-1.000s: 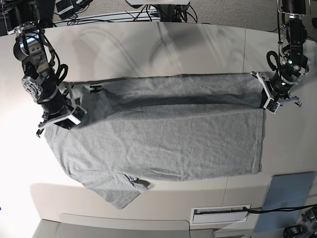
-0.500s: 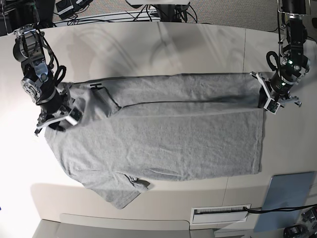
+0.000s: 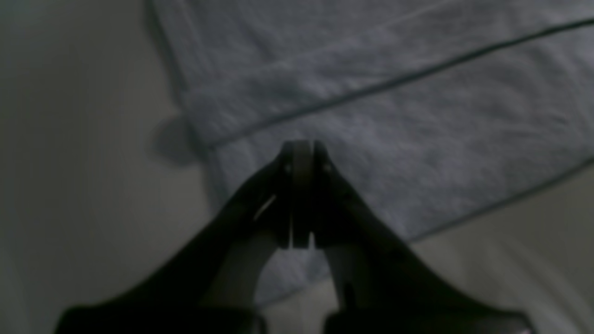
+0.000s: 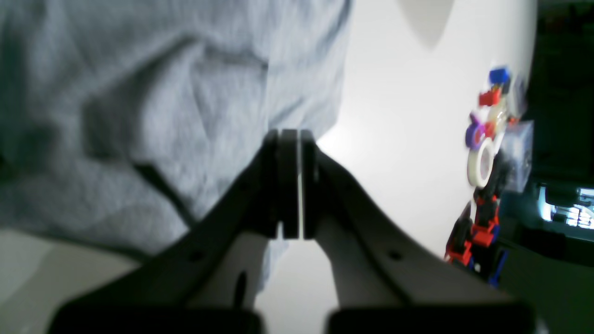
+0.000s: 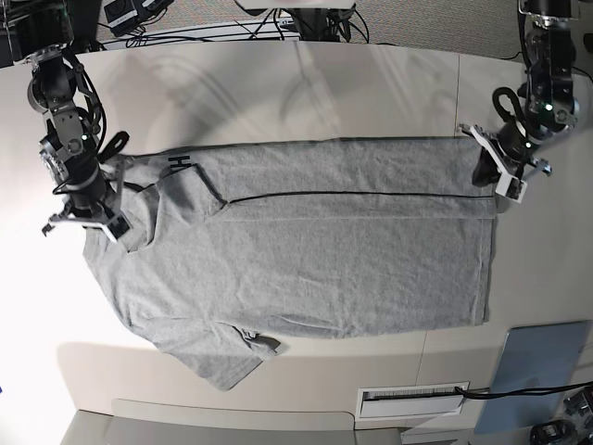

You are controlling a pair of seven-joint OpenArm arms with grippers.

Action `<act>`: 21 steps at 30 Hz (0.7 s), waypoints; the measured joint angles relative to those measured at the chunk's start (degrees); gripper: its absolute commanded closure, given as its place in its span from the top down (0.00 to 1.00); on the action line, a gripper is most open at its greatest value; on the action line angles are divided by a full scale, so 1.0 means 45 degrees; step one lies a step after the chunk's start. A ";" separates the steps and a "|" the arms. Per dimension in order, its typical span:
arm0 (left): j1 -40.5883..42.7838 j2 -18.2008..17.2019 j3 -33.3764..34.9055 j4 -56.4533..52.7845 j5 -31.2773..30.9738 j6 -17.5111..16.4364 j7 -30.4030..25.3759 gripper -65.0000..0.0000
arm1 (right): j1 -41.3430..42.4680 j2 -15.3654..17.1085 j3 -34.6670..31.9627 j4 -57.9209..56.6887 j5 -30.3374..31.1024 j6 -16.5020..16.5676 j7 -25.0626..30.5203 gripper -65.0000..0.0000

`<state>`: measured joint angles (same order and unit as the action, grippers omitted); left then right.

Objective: Fold the T-shirt properly
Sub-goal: 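Drag the shirt further toward the robot with both grippers, then release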

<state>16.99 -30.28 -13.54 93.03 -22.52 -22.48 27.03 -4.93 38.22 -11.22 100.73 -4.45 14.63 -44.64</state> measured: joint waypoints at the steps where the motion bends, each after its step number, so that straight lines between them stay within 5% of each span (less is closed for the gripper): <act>1: 0.0039 0.0185 -0.0010 -0.0053 -0.0015 0.0219 -0.0015 0.00 | 0.0000 -0.0083 0.0092 -0.0466 0.0010 -0.0015 0.0058 0.00; 9: -0.0107 0.1365 -0.0005 -0.1292 -0.0699 -0.0117 -0.0068 0.00 | 0.0024 -0.1511 0.0306 -0.3220 0.0714 0.0301 0.1409 0.00; 17: 0.0743 0.1326 -0.0359 -0.1379 -0.1593 -0.0418 0.0073 0.00 | -0.1059 -0.0894 0.0403 -0.3113 0.1224 -0.0015 0.1812 0.00; 21: 0.1821 0.1331 -0.0981 -0.0971 -0.2123 -0.1365 0.0272 0.00 | -0.2297 -0.0185 0.0413 -0.2433 0.1209 -0.0345 0.1919 0.00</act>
<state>25.19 -24.29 -17.96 88.66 -32.08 -28.62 28.25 -15.27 37.39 -9.37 89.78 0.99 13.08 -36.01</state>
